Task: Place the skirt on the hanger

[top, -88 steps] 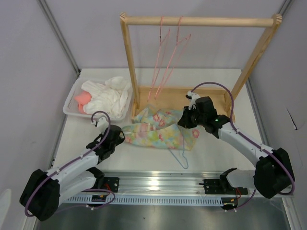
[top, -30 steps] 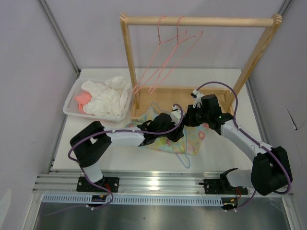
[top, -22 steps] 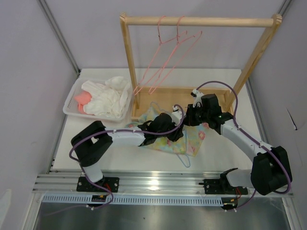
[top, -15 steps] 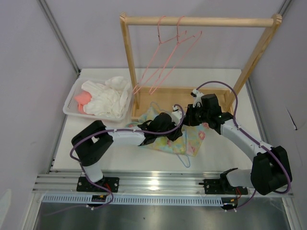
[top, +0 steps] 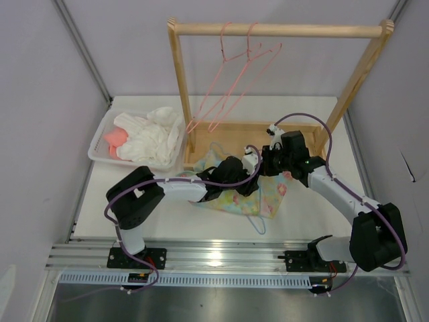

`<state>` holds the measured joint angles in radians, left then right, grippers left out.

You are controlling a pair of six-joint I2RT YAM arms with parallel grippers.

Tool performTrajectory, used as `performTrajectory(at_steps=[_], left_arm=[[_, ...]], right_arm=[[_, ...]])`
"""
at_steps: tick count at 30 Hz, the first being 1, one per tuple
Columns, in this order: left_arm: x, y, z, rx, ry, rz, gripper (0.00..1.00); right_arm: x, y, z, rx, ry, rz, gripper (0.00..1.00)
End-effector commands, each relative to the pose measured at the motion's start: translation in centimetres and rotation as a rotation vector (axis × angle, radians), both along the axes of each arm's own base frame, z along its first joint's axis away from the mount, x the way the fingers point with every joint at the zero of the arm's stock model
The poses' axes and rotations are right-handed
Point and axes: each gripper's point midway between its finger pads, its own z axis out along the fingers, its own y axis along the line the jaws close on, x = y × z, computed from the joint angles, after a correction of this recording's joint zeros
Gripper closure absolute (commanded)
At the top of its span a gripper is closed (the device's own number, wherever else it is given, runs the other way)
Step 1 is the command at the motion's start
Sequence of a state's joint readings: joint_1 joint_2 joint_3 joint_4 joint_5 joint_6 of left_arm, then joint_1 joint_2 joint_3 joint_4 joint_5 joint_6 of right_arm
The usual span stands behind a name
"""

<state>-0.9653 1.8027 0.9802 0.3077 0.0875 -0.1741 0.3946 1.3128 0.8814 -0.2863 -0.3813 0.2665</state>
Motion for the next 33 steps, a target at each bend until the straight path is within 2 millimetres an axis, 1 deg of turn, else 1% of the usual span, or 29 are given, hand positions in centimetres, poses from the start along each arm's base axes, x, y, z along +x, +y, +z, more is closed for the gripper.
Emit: performTrajectory(at_steps=[1, 2, 4, 7, 8, 9, 10, 11, 12, 13, 14, 15, 17, 18, 19, 21, 22, 23, 24, 25, 26, 27, 28, 29, 30, 31, 32, 33], left_arm=[[0.4, -0.9, 0.6, -0.019, -0.016, -0.035, 0.55], [0.2, -0.7, 0.3, -0.017, -0.010, -0.036, 0.57], [-0.2, -0.8, 0.7, -0.040, -0.009, -0.049, 0.59], [-1.0, -0.4, 0.8, -0.048, 0.007, -0.066, 0.71], [-1.3, -0.2, 0.7, -0.049, 0.014, -0.071, 0.80], [-1.6, -0.3, 1.6, -0.070, 0.011, -0.087, 0.85], [-1.8, -0.2, 1.9, -0.080, 0.013, -0.090, 0.89], [-2.4, 0.2, 1.7, -0.085, 0.031, -0.089, 0.97], [-3.0, 0.5, 2.4, -0.106, 0.033, -0.103, 1.00], [-3.2, 0.5, 3.2, -0.133, 0.030, -0.106, 1.00], [-3.9, 1.2, 2.7, -0.129, 0.042, -0.107, 1.00], [-4.1, 1.4, 4.6, -0.170, 0.021, -0.109, 1.00], [-4.5, 1.9, 6.1, -0.211, 0.013, -0.102, 1.00], [-5.2, 2.6, 6.8, -0.229, 0.006, -0.103, 1.00], [-5.4, 2.8, 7.3, -0.240, 0.009, -0.098, 1.00], [-6.3, 3.8, 6.8, -0.220, 0.029, -0.096, 1.00], [-6.8, 4.1, 7.7, -0.235, 0.018, -0.099, 1.00], [-7.4, 4.7, 6.9, -0.213, 0.035, -0.093, 1.00], [-7.9, 4.9, 6.8, -0.211, 0.039, -0.096, 1.00], [-9.3, 5.5, 5.9, -0.203, 0.063, -0.103, 1.00], [-9.6, 5.7, 5.6, -0.203, 0.069, -0.090, 1.00], [-10.2, 5.7, 5.4, -0.210, 0.075, -0.093, 1.00], [-11.7, 5.8, 4.1, -0.187, 0.107, -0.104, 1.00], [-11.9, 5.9, 3.1, -0.158, 0.118, -0.085, 1.00], [-12.6, 5.9, 2.3, -0.139, 0.131, -0.092, 1.00], [-14.0, 5.6, 1.4, -0.116, 0.152, -0.111, 1.00], [-14.6, 5.6, -0.2, -0.076, 0.173, -0.105, 1.00], [-14.8, 5.5, -0.7, -0.068, 0.171, -0.092, 1.00]], right_arm=[[2.2, -1.6, 0.6, -0.062, -0.050, -0.075, 1.00], [2.2, -1.5, 0.7, -0.061, -0.051, -0.074, 1.00], [2.2, -1.6, 0.8, -0.063, -0.052, -0.074, 1.00], [2.4, -1.6, 0.9, -0.066, -0.054, -0.077, 1.00], [2.3, -1.7, 0.9, -0.066, -0.054, -0.077, 1.00], [2.3, -1.7, 0.9, -0.068, -0.055, -0.080, 1.00], [2.3, -1.8, 0.8, -0.071, -0.053, -0.083, 1.00], [2.4, -2.0, 0.9, -0.071, -0.056, -0.088, 1.00], [2.4, -2.1, 0.9, -0.072, -0.057, -0.090, 1.00], [2.4, -2.2, 0.8, -0.072, -0.055, -0.093, 1.00], [2.4, -2.3, 0.8, -0.072, -0.053, -0.095, 1.00], [2.4, -2.3, 0.7, -0.073, -0.052, -0.097, 1.00], [2.3, -2.4, 0.6, -0.070, -0.046, -0.100, 1.00], [2.3, -2.4, 0.6, -0.070, -0.046, -0.099, 1.00], [2.2, -2.5, 0.5, -0.073, -0.044, -0.102, 1.00], [2.1, -2.6, 0.6, -0.069, -0.040, -0.106, 1.00], [2.1, -2.7, 0.6, -0.068, -0.039, -0.109, 1.00], [2.1, -2.7, 0.8, -0.066, -0.041, -0.111, 1.00], [2.1, -2.7, 1.0, -0.062, -0.046, -0.111, 1.00], [2.1, -2.7, 1.2, -0.057, -0.045, -0.108, 1.00], [2.2, -2.4, 1.6, -0.045, -0.048, -0.101, 1.00], [2.1, -2.3, 1.5, -0.042, -0.039, -0.097, 1.00], [2.1, -2.2, 1.7, -0.033, -0.039, -0.095, 1.00], [2.1, -2.0, 1.9, -0.026, -0.036, -0.089, 1.00], [2.0, -2.0, 2.0, -0.024, -0.034, -0.090, 1.00], [2.0, -2.0, 2.1, -0.023, -0.035, -0.090, 1.00], [2.0, -2.0, 2.1, -0.026, -0.031, -0.090, 1.00], [1.9, -2.2, 2.1, -0.034, -0.025, -0.093, 1.00]])
